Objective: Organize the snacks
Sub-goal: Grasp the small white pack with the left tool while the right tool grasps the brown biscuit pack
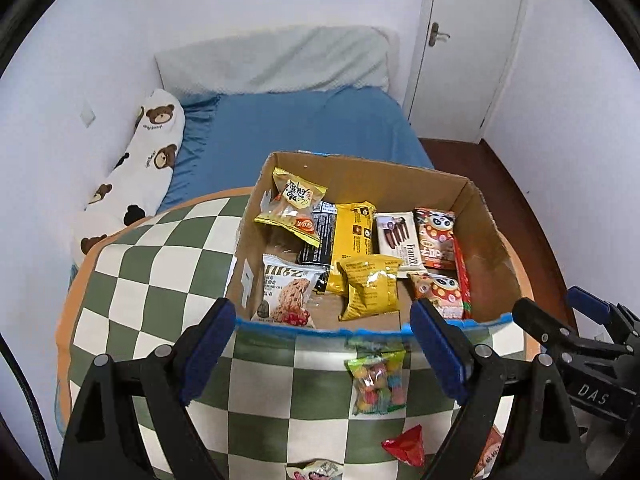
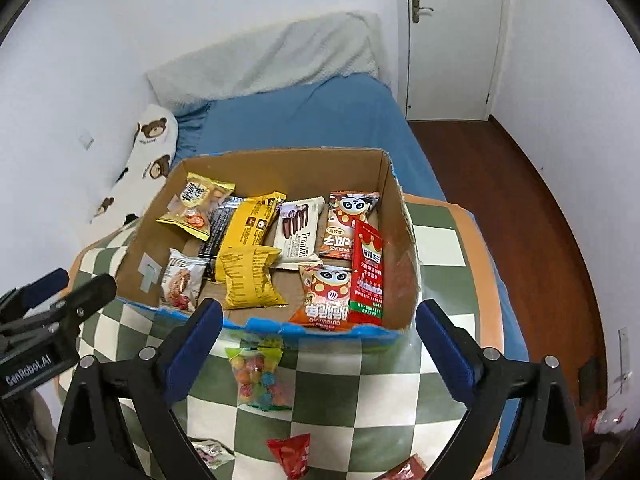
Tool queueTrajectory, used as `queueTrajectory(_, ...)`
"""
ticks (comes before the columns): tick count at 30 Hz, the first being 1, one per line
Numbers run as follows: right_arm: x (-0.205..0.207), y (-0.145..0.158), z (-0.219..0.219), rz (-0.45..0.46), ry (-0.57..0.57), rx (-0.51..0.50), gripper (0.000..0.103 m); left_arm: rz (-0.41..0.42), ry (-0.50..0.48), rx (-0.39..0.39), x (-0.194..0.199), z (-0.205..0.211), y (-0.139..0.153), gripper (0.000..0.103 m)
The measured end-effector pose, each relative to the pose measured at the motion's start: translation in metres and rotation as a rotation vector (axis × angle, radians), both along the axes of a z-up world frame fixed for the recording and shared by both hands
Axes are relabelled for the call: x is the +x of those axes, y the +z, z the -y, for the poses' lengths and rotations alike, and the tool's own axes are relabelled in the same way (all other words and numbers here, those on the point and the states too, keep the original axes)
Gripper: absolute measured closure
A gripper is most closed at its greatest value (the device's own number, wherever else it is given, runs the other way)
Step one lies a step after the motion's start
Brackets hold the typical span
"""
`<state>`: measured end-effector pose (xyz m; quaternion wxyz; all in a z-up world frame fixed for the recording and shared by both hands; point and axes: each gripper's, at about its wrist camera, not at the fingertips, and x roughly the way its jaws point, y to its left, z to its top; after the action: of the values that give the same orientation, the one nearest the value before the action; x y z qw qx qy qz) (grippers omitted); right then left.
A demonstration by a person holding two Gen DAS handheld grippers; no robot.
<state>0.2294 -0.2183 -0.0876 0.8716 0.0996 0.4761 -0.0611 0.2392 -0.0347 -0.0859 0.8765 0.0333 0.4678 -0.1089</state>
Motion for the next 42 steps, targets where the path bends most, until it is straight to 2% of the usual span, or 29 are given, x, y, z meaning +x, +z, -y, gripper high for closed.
queueTrajectory(4,-0.019,0.008,-0.003,0.026,-0.006,0.007,0.004,0.037,-0.007,0.007,-0.019,-0.002,0.009,0.014)
queueTrajectory(10,-0.047,-0.001,-0.003,-0.016,-0.023,0.110,0.004,0.000,-0.016,0.011,-0.040,-0.009,-0.002,0.014)
queueTrajectory(13,-0.065,-0.025,0.005,-0.078,-0.060,0.175,0.004,-0.070,-0.016,0.037,-0.051,-0.014,-0.027,0.014)
queueTrajectory(21,-0.135,-0.129,0.054,-0.299,-0.295,0.366,0.004,-0.314,-0.069,0.177,-0.086,-0.022,-0.127,0.014)
queueTrajectory(23,-0.154,-0.153,0.067,-0.347,-0.360,0.427,0.004,-0.350,-0.120,0.223,-0.097,-0.018,-0.149,0.014)
queueTrajectory(27,-0.178,-0.190,0.082,-0.411,-0.452,0.487,0.004,-0.383,-0.255,0.334,-0.113,0.000,-0.182,0.014)
queueTrajectory(32,-0.182,-0.223,0.083,-0.474,-0.480,0.474,0.004,-0.417,-0.431,0.473,-0.128,0.028,-0.224,0.014)
queueTrajectory(33,-0.180,-0.227,0.082,-0.480,-0.480,0.465,0.004,-0.422,-0.448,0.490,-0.129,0.031,-0.231,0.020)
queueTrajectory(34,-0.178,-0.231,0.081,-0.484,-0.475,0.453,0.004,-0.422,-0.452,0.500,-0.129,0.032,-0.236,0.034)
queueTrajectory(35,-0.175,-0.235,0.079,-0.488,-0.463,0.421,0.005,-0.427,-0.452,0.498,-0.128,0.032,-0.241,0.039)
queueTrajectory(36,-0.172,-0.236,0.075,-0.489,-0.445,0.385,0.008,-0.439,-0.442,0.484,-0.125,0.031,-0.243,0.049)
queueTrajectory(37,-0.168,-0.237,0.069,-0.492,-0.415,0.331,0.011,-0.453,-0.420,0.462,-0.123,0.028,-0.245,0.052)
queueTrajectory(39,-0.162,-0.236,0.059,-0.488,-0.371,0.281,0.028,-0.482,-0.352,0.394,-0.116,0.019,-0.243,0.052)
queueTrajectory(41,-0.154,-0.233,0.045,-0.474,-0.298,0.246,0.037,-0.536,-0.250,0.293,-0.108,0.002,-0.241,0.052)
queueTrajectory(42,-0.150,-0.232,0.037,-0.471,-0.259,0.235,0.038,-0.574,-0.190,0.228,-0.103,-0.009,-0.242,0.052)
